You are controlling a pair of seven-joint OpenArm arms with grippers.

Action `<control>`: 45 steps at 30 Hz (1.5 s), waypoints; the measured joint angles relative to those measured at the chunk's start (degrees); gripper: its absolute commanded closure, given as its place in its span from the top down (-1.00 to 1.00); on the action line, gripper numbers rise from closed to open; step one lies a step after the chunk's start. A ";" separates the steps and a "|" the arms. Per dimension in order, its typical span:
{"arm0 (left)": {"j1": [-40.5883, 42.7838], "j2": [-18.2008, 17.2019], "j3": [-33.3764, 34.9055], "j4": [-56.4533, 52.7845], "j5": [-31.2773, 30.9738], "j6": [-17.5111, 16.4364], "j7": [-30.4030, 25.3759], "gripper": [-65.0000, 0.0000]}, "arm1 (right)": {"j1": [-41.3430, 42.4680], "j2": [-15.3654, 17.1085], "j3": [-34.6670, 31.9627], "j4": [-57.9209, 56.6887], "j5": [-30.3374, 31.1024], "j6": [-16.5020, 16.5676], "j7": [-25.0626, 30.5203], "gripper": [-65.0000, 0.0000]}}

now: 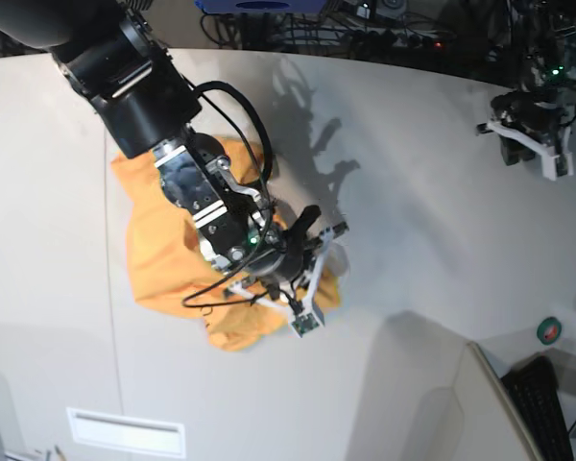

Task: Layout the t-shirt on the table in an organized manner, then fold the t-shirt properly
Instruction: 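Reach both grippers down and grasp the crumpled orange t-shirt, then lift the t-shirt with both grippers, shaking it loose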

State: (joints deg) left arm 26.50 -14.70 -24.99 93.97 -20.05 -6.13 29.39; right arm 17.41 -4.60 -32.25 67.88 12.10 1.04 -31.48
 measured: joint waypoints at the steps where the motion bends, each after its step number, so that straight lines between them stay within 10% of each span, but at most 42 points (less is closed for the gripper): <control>1: -0.72 0.66 2.25 -0.04 0.85 -0.09 -0.44 -0.46 | -0.48 0.85 0.35 3.98 -0.33 -0.22 -0.50 -1.00; 7: -3.69 2.64 11.13 -0.37 1.25 0.26 -1.33 -0.32 | -6.43 9.20 1.66 22.67 0.26 -0.11 -2.38 -1.00; 16: -9.66 3.08 29.97 -0.46 1.07 -0.09 -1.66 0.81 | -11.80 14.60 15.50 35.98 -0.24 -0.17 -1.86 -1.00; 25: -22.32 8.09 47.21 -15.34 1.25 0.00 -1.84 0.81 | -13.81 15.96 21.73 36.79 -0.07 -0.02 -1.99 -1.00; 45: -21.81 7.54 57.33 -12.94 0.85 0.04 -1.64 0.81 | -14.27 17.53 26.51 36.63 -0.02 0.13 -2.16 -1.00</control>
State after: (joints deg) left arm 4.69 -7.16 32.34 81.03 -19.20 -6.09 27.75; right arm 3.14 12.93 -5.74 104.51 12.08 1.17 -33.65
